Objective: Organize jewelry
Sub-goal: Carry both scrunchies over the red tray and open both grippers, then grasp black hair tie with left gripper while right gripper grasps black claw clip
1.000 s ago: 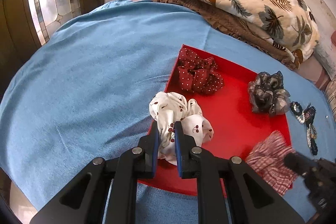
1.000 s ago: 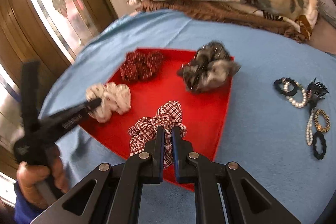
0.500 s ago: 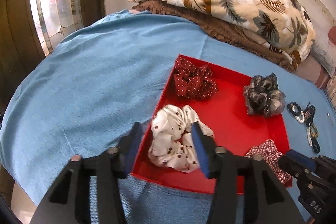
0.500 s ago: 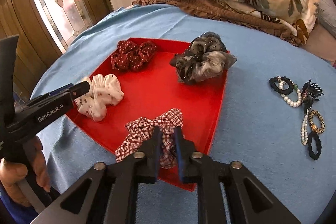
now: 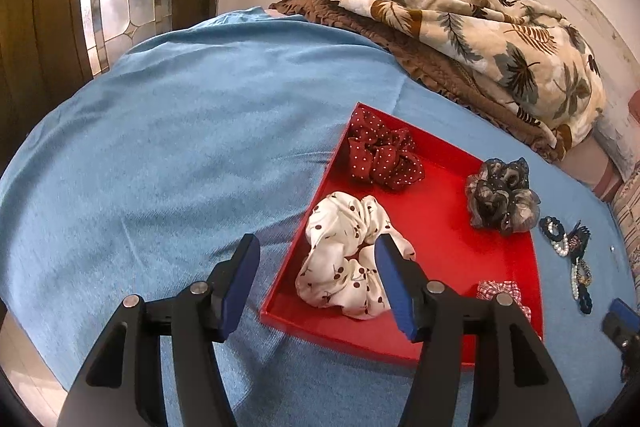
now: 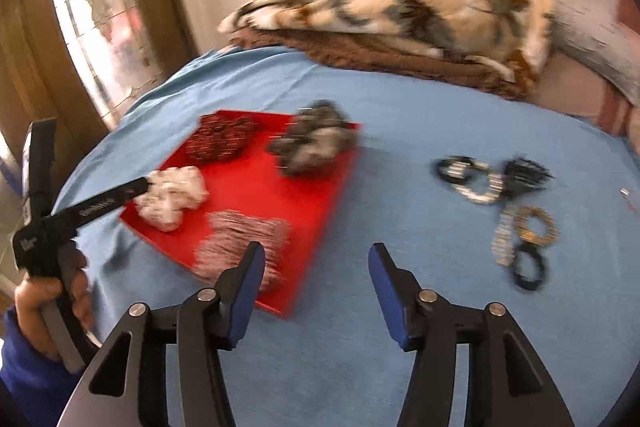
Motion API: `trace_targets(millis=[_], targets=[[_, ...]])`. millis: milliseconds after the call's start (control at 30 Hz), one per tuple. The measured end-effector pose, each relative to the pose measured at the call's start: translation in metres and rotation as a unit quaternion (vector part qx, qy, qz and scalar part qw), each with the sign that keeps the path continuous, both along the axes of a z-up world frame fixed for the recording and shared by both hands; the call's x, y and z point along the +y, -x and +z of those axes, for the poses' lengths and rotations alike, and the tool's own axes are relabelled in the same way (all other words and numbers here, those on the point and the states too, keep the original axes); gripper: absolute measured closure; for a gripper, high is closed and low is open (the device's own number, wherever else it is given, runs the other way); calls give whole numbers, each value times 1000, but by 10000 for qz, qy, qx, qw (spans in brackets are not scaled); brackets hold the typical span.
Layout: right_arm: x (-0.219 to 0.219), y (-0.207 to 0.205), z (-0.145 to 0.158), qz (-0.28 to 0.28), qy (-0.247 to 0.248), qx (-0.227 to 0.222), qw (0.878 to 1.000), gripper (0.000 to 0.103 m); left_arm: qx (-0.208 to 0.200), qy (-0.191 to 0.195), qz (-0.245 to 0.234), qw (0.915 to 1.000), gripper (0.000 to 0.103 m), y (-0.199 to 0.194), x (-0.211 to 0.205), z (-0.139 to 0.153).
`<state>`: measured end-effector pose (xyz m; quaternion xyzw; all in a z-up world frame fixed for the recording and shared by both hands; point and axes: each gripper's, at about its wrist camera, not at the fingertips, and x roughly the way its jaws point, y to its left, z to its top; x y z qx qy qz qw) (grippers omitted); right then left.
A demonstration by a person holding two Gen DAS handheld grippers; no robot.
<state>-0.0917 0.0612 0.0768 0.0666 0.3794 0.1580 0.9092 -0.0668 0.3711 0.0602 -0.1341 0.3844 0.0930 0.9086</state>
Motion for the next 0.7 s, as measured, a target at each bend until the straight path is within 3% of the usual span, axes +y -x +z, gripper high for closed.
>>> trace_targets(millis=[133, 233, 400, 567, 700], targets=[[-68, 11, -14, -735, 126, -11, 9972, 28, -83, -20, -50, 10000, 44, 5, -10, 1], [-120, 13, -29, -1272, 132, 205, 9916, 27, -221, -117, -170, 9995, 44, 11, -23, 5], [-198, 11, -46, -1946, -275, 564, 9789, 27, -254, -321, -578, 9975, 44, 18, -61, 17], [-231, -6, -52, -2106, -523, 589, 9744, 27, -352, -425, -1250, 9906, 44, 28, -121, 44], [-234, -27, -56, -1934, -793, 575, 9762, 27, -277, -475, -1786, 9824, 44, 23, -172, 56]])
